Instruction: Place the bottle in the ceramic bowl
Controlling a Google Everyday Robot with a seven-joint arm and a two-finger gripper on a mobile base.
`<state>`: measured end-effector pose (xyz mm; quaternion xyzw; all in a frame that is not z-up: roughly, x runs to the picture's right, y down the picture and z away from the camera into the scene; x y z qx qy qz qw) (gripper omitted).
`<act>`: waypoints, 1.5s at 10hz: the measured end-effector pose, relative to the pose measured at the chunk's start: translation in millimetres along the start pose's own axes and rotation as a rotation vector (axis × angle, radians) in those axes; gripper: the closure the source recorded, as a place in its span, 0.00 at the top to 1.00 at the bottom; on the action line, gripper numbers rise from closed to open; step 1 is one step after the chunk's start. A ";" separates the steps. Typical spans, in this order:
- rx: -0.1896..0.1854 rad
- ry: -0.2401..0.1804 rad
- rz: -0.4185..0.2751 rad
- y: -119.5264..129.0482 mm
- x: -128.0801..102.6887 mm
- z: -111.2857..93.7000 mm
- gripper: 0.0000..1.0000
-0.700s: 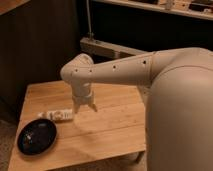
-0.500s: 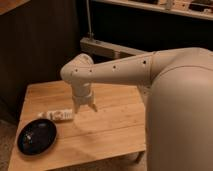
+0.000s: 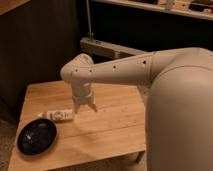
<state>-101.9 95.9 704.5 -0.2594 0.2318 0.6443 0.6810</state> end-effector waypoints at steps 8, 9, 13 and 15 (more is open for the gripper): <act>0.000 0.000 0.000 0.0 0.0 0.0 0.65; 0.000 0.000 0.000 0.0 0.0 0.0 0.65; 0.006 -0.015 -0.011 -0.7 -1.9 0.4 0.65; -0.025 -0.084 -0.139 -0.4 -12.7 1.2 0.65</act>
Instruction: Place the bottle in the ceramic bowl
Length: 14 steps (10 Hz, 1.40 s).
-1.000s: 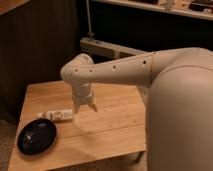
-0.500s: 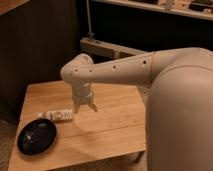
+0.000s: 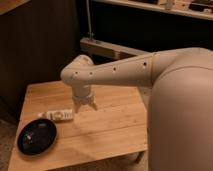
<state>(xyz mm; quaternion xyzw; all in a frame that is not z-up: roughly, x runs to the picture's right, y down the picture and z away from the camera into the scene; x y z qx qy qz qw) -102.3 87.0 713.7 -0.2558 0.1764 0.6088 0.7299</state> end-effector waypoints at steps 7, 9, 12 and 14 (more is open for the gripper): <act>-0.220 -0.199 -0.793 25.1 -7.3 -3.5 0.65; -0.218 -0.234 -0.844 44.2 -12.9 -1.5 0.65; -0.203 -0.309 -0.883 72.1 -32.5 6.2 0.65; -0.197 -0.365 -0.920 81.9 -52.2 12.0 0.65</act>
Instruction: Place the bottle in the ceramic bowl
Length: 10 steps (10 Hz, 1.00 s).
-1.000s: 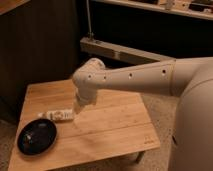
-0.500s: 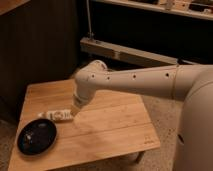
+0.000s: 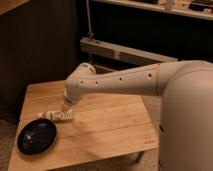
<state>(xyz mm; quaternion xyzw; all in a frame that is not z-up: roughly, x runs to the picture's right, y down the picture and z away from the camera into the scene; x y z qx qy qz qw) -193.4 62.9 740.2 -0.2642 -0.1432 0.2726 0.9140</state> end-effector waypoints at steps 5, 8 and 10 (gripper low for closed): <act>-0.002 0.000 0.002 -0.5 0.5 -0.1 0.65; 0.005 -0.013 -0.023 -4.1 -0.8 2.6 0.65; -0.003 -0.107 -0.188 -26.6 -6.8 5.2 0.65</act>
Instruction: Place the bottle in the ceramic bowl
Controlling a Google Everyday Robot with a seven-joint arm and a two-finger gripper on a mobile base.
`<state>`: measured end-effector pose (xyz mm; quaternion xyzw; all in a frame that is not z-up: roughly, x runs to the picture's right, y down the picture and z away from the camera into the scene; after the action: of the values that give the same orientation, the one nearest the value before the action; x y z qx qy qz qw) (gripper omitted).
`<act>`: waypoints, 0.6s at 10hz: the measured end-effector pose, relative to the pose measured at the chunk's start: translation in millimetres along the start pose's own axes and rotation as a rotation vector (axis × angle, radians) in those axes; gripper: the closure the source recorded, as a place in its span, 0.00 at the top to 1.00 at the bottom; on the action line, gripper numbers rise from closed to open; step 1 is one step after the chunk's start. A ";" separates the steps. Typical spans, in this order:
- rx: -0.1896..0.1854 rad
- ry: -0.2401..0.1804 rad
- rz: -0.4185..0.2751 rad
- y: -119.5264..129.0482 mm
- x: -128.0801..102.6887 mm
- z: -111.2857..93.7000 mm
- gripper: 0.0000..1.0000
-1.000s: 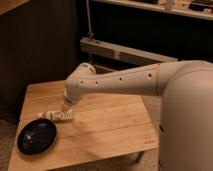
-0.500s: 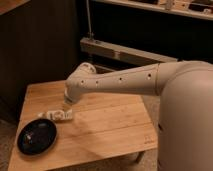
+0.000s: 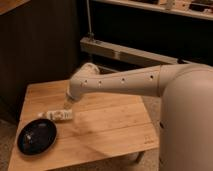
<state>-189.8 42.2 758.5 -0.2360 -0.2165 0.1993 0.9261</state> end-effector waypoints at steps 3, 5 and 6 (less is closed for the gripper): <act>-0.165 -0.191 -0.347 -33.1 -1.3 7.6 0.65; -0.249 -0.244 -0.505 -39.6 -4.9 17.1 0.65; -0.277 -0.246 -0.520 -34.3 -8.0 23.1 0.65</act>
<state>-198.8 18.8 792.4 -0.2710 -0.4049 -0.0483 0.8720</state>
